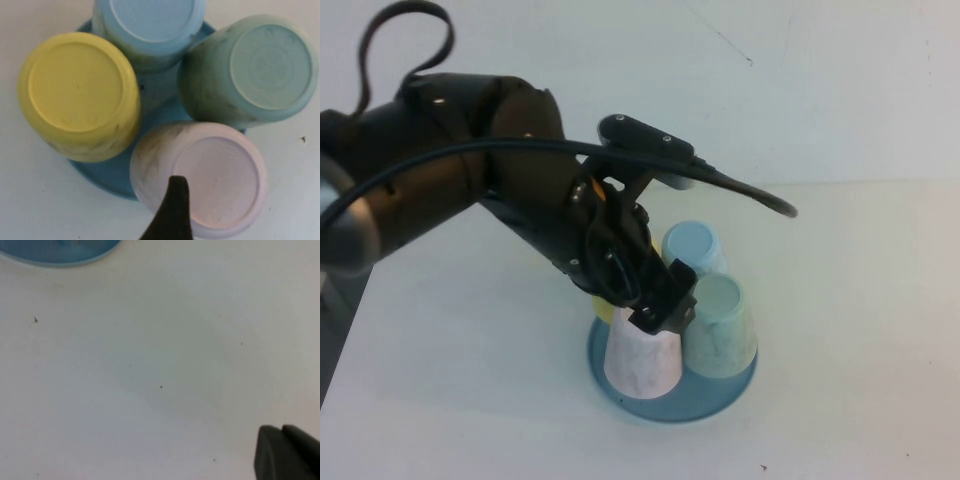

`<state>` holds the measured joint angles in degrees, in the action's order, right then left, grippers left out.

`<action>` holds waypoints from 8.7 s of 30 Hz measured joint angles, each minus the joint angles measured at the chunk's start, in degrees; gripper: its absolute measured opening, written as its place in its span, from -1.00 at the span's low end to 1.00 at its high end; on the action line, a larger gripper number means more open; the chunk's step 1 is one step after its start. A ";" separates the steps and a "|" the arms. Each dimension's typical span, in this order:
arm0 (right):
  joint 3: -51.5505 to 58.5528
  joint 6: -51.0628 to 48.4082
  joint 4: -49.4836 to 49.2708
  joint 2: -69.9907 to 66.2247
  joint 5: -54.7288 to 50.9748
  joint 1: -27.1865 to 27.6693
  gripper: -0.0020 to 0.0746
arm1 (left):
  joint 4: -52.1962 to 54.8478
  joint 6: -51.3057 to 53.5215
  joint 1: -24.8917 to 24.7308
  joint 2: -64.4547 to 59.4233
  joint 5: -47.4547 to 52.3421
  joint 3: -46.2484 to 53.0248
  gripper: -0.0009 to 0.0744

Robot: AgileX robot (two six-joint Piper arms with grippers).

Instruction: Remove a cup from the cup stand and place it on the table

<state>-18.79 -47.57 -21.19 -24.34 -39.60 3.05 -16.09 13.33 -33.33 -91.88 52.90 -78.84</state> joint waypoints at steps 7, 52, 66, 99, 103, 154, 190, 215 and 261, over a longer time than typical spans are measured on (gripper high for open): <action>0.00 0.00 -0.49 0.00 0.00 0.00 -0.95 | 2.29 -2.41 0.00 -4.68 0.51 -1.48 0.70; 0.10 0.00 -3.73 0.00 5.91 -0.58 -0.95 | -1.14 -4.68 0.00 -3.87 18.18 -22.29 0.44; -7.78 -33.33 -58.88 0.00 -0.63 -0.58 -0.95 | -35.37 -2.97 0.00 -3.05 12.50 -32.44 0.44; -8.44 -36.76 -75.52 0.00 7.60 -0.58 -0.07 | -52.29 -0.55 -6.79 -9.15 12.27 -32.52 0.44; -8.44 -37.38 -75.82 0.00 6.66 -0.71 -0.55 | -53.81 0.44 -7.21 -9.98 10.68 -32.66 0.43; -34.55 6.23 11.12 -70.16 2.55 -19.42 -0.89 | 2.36 -8.66 -3.51 33.85 16.29 1.71 -0.98; -35.05 8.17 7.66 -47.15 -0.17 -19.42 -0.18 | 5.73 -12.90 -3.51 51.09 7.02 12.52 -0.98; -10.54 10.73 10.65 3.16 -2.68 -19.42 -0.95 | 9.95 -8.83 -3.51 65.73 -18.25 44.93 -0.98; -4.44 11.07 8.54 6.86 -5.16 -19.42 -0.95 | 10.28 -9.44 24.71 90.55 -46.02 72.11 -0.98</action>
<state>-23.23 -36.51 -12.65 -17.49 -44.76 -16.37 -5.81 3.89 -8.62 -1.33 6.88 -6.74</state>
